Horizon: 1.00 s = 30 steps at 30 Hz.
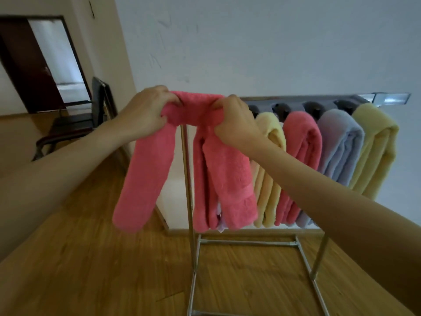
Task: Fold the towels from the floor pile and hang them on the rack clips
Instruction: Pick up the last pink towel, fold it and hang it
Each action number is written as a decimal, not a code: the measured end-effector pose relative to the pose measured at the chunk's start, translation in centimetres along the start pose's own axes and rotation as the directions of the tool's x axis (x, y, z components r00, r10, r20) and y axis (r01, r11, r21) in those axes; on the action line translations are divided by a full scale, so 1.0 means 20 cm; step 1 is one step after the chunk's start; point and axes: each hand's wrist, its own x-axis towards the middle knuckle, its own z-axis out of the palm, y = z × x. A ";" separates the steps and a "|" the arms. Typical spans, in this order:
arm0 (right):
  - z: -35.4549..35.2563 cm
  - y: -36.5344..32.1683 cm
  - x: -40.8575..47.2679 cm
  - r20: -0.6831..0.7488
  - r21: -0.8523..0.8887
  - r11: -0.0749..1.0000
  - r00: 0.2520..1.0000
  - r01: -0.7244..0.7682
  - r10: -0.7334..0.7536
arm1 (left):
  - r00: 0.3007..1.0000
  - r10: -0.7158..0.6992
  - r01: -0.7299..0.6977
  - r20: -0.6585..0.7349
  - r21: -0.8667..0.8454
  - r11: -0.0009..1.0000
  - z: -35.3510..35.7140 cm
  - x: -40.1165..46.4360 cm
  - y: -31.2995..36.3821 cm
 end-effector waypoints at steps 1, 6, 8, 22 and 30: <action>0.02 0.00 0.02 0.012 -0.037 0.999 1.000 -0.011 0.011 | 1.000 -0.006 0.006 0.009 -0.010 1.000 0.02 0.02 -0.03; 0.10 -0.01 0.09 0.009 -0.257 0.966 1.000 0.024 -0.022 | 0.999 -0.041 0.042 0.016 -0.096 0.994 0.12 0.08 -0.15; 0.12 -0.01 0.09 -0.005 -0.359 0.932 0.998 0.051 -0.056 | 0.999 -0.047 0.045 -0.013 -0.112 0.993 0.18 0.10 -0.18; 0.43 0.24 -0.11 -0.013 -0.448 0.874 0.976 0.189 -0.218 | 0.985 -0.077 0.005 -0.155 -0.416 0.910 0.60 -0.12 -0.06; 0.45 0.39 -0.24 -0.101 -0.230 0.935 0.949 0.270 -0.299 | 0.922 -0.361 0.216 -0.139 -0.590 0.778 0.78 -0.42 0.09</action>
